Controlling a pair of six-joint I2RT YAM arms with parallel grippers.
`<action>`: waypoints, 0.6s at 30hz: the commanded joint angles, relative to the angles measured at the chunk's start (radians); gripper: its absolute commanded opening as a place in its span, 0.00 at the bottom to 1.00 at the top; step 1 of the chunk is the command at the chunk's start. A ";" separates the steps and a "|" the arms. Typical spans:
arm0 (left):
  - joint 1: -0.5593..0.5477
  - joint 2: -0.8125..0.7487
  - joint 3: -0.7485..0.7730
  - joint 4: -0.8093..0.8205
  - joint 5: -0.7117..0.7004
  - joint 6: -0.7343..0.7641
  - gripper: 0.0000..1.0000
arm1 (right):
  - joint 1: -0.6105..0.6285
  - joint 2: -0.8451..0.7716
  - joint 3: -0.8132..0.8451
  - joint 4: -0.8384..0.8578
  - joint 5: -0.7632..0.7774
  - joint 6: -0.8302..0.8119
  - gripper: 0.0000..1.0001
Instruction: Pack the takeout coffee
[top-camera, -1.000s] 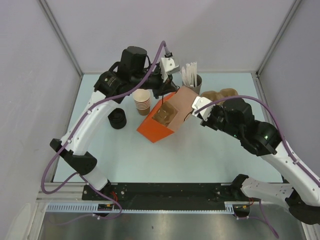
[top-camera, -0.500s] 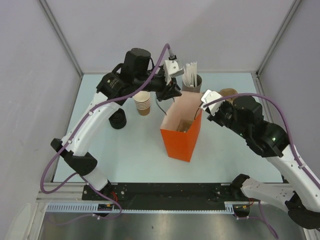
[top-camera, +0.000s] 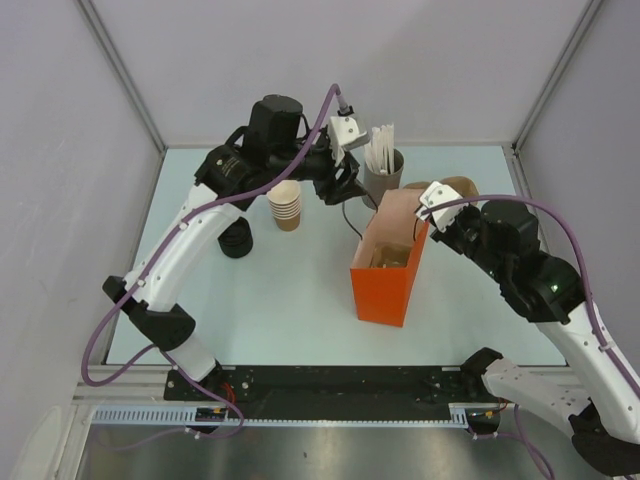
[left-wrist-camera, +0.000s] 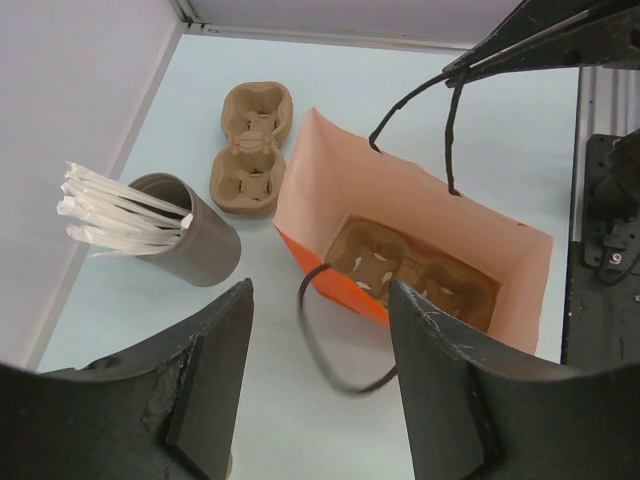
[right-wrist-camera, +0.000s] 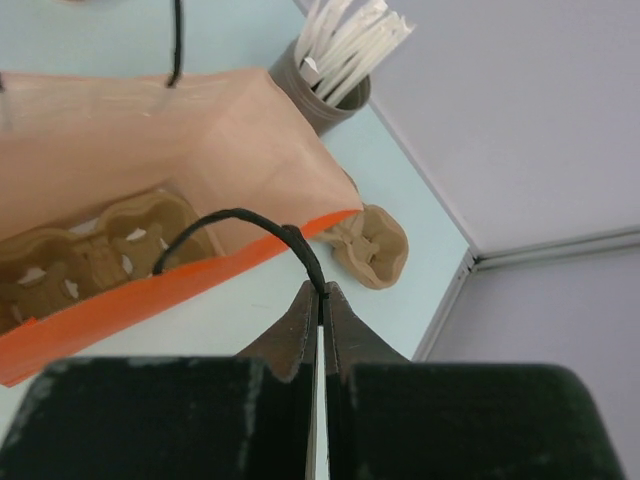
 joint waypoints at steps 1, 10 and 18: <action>-0.007 -0.019 0.018 0.037 -0.047 -0.017 0.62 | -0.028 -0.010 -0.035 0.090 0.071 -0.046 0.00; -0.005 -0.074 -0.047 0.075 -0.184 -0.010 0.63 | -0.115 0.014 -0.058 0.169 0.134 -0.087 0.00; -0.005 -0.123 -0.128 0.117 -0.230 -0.007 0.65 | -0.210 0.056 -0.056 0.247 0.180 -0.138 0.00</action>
